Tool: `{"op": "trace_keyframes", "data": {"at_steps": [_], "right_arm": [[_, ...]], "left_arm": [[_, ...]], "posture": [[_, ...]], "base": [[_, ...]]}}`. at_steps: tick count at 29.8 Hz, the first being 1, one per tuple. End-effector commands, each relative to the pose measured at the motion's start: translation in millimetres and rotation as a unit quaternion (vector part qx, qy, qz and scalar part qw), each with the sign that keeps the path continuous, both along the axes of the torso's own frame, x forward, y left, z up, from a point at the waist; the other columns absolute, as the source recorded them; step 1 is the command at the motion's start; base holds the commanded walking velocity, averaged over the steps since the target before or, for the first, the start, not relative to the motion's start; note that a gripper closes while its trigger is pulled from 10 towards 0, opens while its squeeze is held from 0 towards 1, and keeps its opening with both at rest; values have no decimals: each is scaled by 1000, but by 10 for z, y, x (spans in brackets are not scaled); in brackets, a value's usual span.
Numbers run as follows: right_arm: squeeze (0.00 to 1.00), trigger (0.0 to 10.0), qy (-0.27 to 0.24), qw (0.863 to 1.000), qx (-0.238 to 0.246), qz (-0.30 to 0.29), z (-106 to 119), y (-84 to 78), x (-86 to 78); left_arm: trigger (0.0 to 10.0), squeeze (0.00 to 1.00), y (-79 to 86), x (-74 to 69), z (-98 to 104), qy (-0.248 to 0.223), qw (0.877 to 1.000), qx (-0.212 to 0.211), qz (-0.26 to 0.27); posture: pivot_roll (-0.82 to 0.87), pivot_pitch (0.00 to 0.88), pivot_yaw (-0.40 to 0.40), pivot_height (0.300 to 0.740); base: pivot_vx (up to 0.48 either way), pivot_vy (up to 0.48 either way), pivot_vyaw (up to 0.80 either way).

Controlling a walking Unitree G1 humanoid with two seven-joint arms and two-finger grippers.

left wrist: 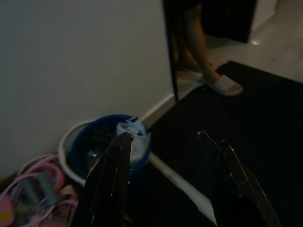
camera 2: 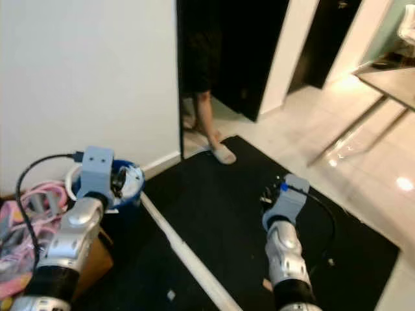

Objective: Picking trash to rubbish bin

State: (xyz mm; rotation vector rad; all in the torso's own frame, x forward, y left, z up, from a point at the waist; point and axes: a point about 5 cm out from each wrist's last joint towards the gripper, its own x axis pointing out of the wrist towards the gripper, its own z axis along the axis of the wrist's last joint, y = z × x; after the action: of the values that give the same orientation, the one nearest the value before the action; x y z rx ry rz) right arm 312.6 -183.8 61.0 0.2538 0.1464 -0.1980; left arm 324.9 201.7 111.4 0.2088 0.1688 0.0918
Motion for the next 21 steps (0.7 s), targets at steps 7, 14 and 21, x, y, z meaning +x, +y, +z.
{"op": "trace_keyframes", "data": {"at_steps": [7, 14, 21], "right_arm": [[0, 10000, 11, 1000, -9, 9, -36, -5, -21], [0, 10000, 11, 1000, -8, 9, -30, -1, -10], [0, 10000, 17, 1000, -9, 3, -69, -62, -56]], "left_arm": [[10000, 0, -8, -24, -46, 3, 1000, 0, 1], [10000, 0, 13, -48, -42, 1, 1000, -1, 1], [10000, 0, 16, -53, -42, 0, 1000, 0, 1]], "posture": [[-8, 40, -40, 740], [-9, 35, -37, 740], [-11, 30, -38, 740]], "base": [[0, 0, -800], [0, 0, -800], [0, 0, -800]]}}
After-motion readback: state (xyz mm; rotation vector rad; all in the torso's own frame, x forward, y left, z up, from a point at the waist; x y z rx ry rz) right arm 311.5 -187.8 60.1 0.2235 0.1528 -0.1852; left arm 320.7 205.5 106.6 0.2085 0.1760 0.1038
